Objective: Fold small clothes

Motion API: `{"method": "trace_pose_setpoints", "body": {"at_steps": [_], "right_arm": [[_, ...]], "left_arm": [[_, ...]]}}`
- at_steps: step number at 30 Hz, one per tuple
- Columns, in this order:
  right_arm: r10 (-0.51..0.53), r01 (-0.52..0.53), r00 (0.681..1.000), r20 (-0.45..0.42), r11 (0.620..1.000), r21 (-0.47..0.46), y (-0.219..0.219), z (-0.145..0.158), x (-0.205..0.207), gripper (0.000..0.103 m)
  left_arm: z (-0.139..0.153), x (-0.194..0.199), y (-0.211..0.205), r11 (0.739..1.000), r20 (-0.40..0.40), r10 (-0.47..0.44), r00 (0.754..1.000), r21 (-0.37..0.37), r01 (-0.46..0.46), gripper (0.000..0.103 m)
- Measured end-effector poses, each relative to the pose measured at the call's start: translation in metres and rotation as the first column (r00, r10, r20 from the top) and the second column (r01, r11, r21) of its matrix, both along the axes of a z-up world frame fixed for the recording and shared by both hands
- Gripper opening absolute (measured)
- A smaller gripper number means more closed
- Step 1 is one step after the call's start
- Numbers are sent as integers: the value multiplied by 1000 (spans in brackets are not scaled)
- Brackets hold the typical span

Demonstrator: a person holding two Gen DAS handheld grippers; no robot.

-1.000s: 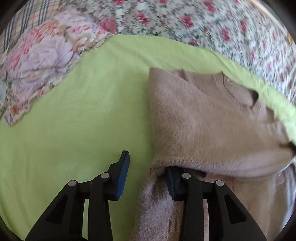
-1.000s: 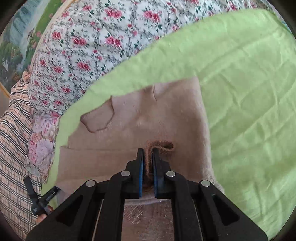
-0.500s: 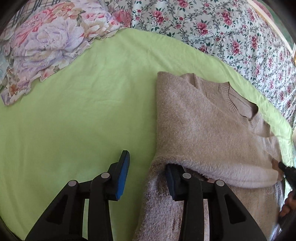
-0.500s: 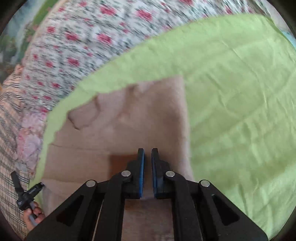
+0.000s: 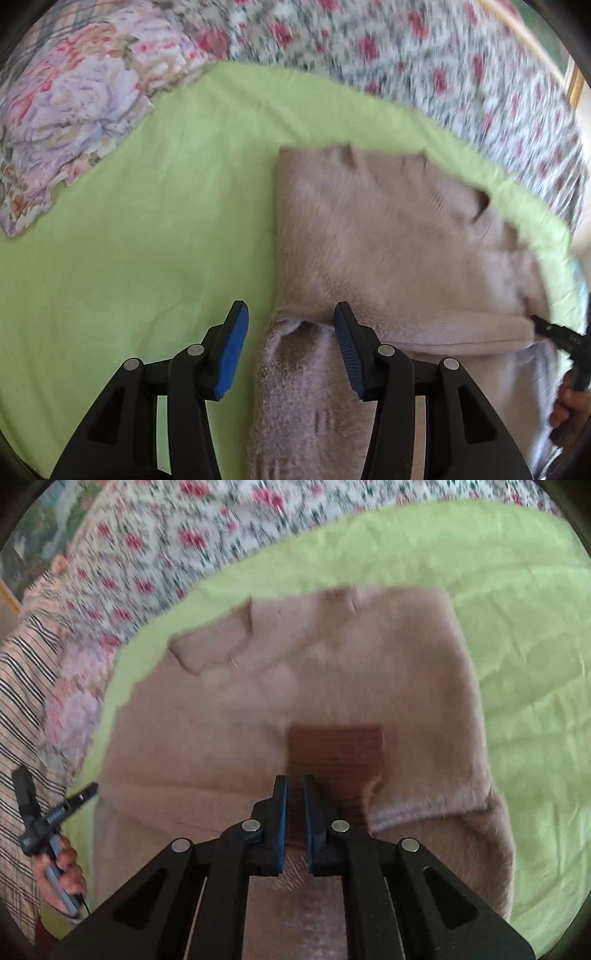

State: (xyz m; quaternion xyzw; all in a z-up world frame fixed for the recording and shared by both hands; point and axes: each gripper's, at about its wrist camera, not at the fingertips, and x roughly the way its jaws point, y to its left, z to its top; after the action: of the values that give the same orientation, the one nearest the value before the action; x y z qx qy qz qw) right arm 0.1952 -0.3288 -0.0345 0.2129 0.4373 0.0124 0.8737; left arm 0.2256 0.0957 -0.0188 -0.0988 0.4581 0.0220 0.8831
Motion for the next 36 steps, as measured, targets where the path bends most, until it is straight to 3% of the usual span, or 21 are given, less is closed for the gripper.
{"method": "trace_pose_setpoints", "body": {"at_steps": [4, 7, 9, 11, 19, 28, 33, 36], "right_arm": [[-38, 39, 999, 36, 998, -42, -5, 20, -27, 9], [-39, 42, 997, 70, 998, -41, -6, 36, -51, 12], [-33, 37, 995, 94, 998, -42, -4, 45, -72, 23], [-20, 26, 993, 116, 999, -45, 0, 51, -92, 43], [52, -60, 985, 162, 997, 50, 6, 55, -175, 44], [104, -118, 985, 137, 988, 103, -3, 31, -273, 44], [123, -128, 992, 40, 981, 146, -9, 1, -314, 46], [175, -180, 984, 43, 965, 190, 3, -10, -314, 46]], "left_arm": [[-15, -10, -5, 997, -51, -33, 998, 71, 36, 51], [-11, -34, 2, 998, -45, -42, 998, 50, 44, 54], [-7, -54, 5, 999, -50, -50, 997, 16, 51, 55], [-5, -76, 7, 998, -56, -66, 996, -9, 66, 57], [-8, -171, 8, 983, -83, -121, 989, -147, 108, 65], [-22, -262, -9, 920, -40, -259, 965, -316, 233, 64], [-31, -288, -15, 880, -16, -319, 948, -377, 289, 62], [-35, -291, -25, 861, -19, -367, 930, -384, 333, 48]]}}
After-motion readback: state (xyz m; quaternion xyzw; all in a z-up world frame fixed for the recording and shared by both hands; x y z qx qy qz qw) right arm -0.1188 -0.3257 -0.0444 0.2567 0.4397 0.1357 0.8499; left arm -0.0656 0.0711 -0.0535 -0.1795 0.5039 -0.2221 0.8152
